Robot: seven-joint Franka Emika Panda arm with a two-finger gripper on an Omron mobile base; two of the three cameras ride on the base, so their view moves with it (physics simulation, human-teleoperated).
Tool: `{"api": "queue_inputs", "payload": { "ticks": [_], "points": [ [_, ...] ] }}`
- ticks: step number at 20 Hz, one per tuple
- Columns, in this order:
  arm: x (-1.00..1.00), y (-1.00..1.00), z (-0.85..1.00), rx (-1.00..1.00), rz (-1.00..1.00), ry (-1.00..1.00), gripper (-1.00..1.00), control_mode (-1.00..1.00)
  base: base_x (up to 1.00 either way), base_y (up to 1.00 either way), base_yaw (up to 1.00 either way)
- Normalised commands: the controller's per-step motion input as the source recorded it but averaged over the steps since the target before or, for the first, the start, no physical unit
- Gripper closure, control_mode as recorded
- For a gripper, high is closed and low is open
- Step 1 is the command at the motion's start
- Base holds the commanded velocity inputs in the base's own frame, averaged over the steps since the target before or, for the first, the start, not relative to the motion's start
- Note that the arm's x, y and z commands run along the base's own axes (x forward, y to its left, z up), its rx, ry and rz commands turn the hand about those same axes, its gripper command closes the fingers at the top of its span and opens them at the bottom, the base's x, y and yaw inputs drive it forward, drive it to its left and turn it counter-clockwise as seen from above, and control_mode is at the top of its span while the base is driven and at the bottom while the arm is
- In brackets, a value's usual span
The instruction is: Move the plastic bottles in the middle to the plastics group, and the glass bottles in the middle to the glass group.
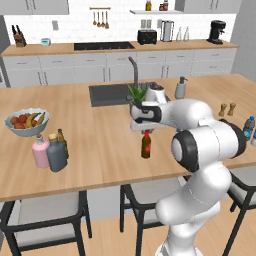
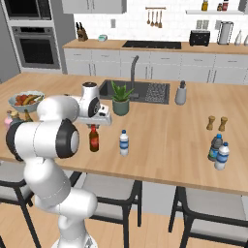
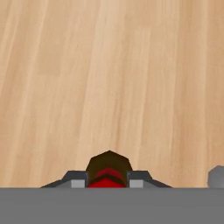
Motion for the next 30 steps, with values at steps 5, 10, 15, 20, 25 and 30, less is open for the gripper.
{"api": "queue_inputs", "payload": {
  "ticks": [5, 10, 15, 20, 25, 30],
  "points": [
    [-0.35, 0.29, 0.43, 0.00, 0.12, -0.03, 1.00, -1.00, 0.00, 0.00, 0.00],
    [-0.26, 0.71, 0.38, 0.00, 0.27, -0.01, 1.00, -1.00, 0.00, 0.00, 0.00],
    [-0.01, 0.86, 0.26, 0.00, 0.29, -0.02, 1.00, -1.00, 0.00, 0.00, 0.00],
    [0.00, 0.89, 0.06, 0.00, 0.29, 0.00, 1.00, -1.00, 0.00, 0.00, 0.00],
    [-0.16, 0.90, 0.00, 0.00, 0.26, 0.00, 1.00, -1.00, 0.00, 0.00, 0.00],
    [-0.28, 0.79, 0.00, 0.00, 0.16, -0.07, 1.00, -1.00, 0.00, 0.00, 0.00]
  ]
}}
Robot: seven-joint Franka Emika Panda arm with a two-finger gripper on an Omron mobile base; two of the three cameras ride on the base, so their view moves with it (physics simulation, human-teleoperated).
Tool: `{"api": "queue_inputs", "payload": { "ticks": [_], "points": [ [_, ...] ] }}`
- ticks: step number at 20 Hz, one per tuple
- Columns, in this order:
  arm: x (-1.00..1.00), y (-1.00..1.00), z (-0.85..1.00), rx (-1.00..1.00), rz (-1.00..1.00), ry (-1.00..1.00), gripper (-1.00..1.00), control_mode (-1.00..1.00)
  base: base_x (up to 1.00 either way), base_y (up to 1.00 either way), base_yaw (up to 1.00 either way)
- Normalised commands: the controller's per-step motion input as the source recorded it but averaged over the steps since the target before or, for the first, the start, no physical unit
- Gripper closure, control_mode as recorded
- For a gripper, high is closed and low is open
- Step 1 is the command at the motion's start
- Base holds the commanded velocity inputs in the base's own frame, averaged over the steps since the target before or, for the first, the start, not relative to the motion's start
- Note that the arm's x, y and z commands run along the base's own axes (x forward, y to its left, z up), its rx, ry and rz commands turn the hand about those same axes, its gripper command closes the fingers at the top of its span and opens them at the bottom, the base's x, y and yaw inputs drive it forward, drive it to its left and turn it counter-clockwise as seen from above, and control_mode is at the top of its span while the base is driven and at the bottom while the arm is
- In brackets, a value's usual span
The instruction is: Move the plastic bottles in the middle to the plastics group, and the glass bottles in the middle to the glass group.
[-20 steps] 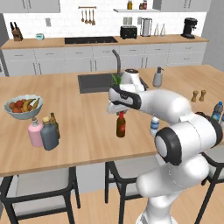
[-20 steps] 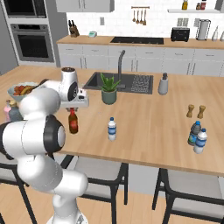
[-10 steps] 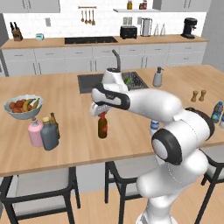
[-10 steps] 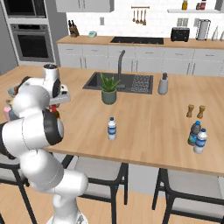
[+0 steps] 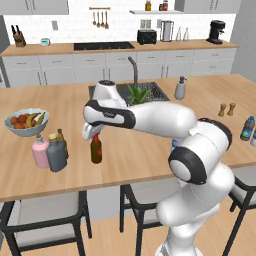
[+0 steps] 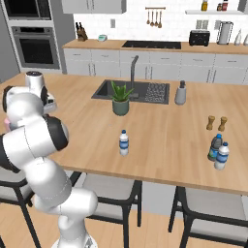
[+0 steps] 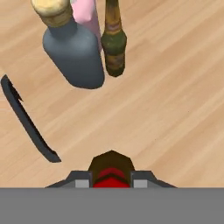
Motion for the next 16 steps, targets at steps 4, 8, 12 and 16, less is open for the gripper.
{"api": "queue_inputs", "payload": {
  "ticks": [4, 8, 12, 16],
  "points": [
    [-0.06, 0.49, 0.00, 0.00, 0.14, -0.08, 1.00, -1.00, 0.00, 0.00, 0.00],
    [0.05, 0.30, 0.00, 0.00, 0.11, 0.00, 1.00, -1.00, 0.00, 0.00, 0.00],
    [0.16, 0.25, 0.00, 0.00, 0.09, 0.00, 1.00, -1.00, 0.00, 0.00, 0.00],
    [0.17, 0.27, 0.00, 0.00, 0.05, 0.00, 1.00, -1.00, 0.00, 0.00, 0.00]
  ]
}}
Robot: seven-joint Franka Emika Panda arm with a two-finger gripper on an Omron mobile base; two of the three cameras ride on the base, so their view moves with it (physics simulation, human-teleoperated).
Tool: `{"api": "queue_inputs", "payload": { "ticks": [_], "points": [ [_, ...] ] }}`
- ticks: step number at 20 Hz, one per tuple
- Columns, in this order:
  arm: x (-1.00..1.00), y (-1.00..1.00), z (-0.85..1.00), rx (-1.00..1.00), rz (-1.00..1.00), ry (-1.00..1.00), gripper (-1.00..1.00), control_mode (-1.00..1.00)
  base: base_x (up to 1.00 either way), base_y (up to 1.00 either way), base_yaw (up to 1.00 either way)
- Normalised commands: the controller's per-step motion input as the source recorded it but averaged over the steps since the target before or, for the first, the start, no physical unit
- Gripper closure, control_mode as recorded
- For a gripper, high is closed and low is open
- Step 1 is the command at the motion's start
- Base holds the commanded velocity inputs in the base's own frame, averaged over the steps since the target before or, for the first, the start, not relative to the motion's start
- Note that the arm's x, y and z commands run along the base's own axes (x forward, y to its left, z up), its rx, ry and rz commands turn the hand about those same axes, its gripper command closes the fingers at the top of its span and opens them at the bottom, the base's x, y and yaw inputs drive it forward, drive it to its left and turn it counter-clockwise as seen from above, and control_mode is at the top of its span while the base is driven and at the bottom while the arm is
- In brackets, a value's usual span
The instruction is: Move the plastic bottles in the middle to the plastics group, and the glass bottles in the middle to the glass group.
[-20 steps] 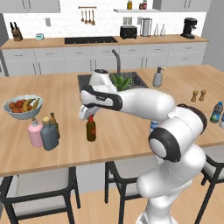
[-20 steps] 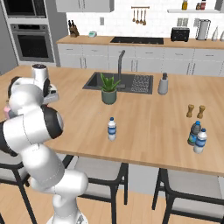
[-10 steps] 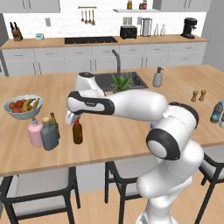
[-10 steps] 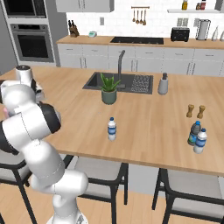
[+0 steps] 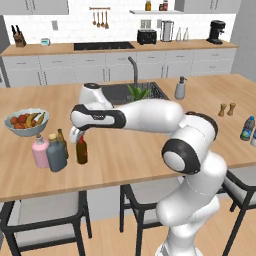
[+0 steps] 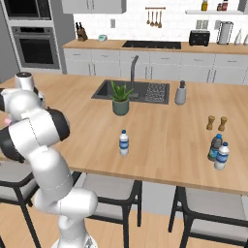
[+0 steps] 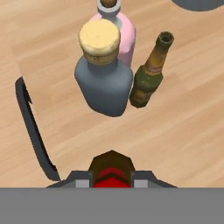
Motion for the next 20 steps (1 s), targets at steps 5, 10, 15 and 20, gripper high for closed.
{"api": "queue_inputs", "payload": {
  "ticks": [5, 10, 15, 20],
  "points": [
    [0.01, 0.25, -0.07, 0.00, 0.03, 0.00, 1.00, -1.00, 0.00, 0.00, 0.00],
    [0.00, 0.02, -0.15, 0.00, 0.02, 0.00, 1.00, -1.00, 0.00, 0.00, 0.00],
    [0.00, 0.00, -0.25, 0.00, 0.00, 0.00, 1.00, -1.00, 0.00, 0.00, 0.00],
    [0.00, 0.00, -0.24, 0.00, 0.00, -0.02, 1.00, -1.00, 0.00, 0.00, 0.00]
  ]
}}
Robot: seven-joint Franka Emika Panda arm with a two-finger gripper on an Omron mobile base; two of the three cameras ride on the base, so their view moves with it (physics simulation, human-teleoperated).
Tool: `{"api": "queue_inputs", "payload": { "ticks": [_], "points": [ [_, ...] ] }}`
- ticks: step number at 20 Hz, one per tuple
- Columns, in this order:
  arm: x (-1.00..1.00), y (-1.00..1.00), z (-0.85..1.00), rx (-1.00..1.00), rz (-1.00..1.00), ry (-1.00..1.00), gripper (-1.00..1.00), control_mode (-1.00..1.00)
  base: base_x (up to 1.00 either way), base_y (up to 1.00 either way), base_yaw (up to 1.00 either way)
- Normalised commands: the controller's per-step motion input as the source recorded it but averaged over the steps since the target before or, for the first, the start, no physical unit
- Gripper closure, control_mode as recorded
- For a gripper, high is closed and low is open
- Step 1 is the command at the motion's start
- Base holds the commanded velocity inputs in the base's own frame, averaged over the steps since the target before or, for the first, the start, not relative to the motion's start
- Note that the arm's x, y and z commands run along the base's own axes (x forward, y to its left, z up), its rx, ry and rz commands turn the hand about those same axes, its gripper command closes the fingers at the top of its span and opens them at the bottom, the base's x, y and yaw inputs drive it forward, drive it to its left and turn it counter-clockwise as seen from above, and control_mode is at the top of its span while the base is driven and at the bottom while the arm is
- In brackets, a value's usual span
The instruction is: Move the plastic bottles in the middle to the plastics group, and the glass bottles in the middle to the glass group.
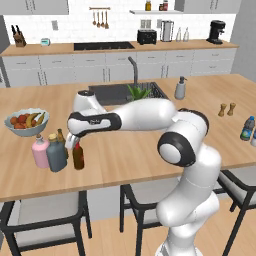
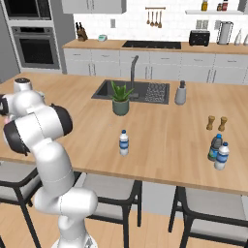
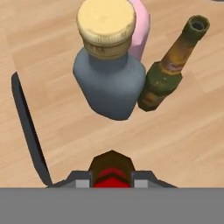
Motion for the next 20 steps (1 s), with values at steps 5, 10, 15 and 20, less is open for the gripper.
{"api": "queue_inputs", "payload": {
  "ticks": [5, 10, 15, 20],
  "points": [
    [0.00, 0.00, -0.17, 0.00, 0.00, -0.01, 1.00, -1.00, 0.00, 0.00, 0.00],
    [0.00, 0.00, -0.05, 0.00, 0.00, -0.01, 1.00, -1.00, 0.00, 0.00, 0.00],
    [0.05, 0.00, -0.02, 0.00, 0.00, -0.06, 1.00, -1.00, 0.00, 0.00, 0.00],
    [0.00, 0.02, 0.00, 0.00, 0.00, -0.05, 1.00, -1.00, 0.00, 0.00, 0.00]
  ]
}}
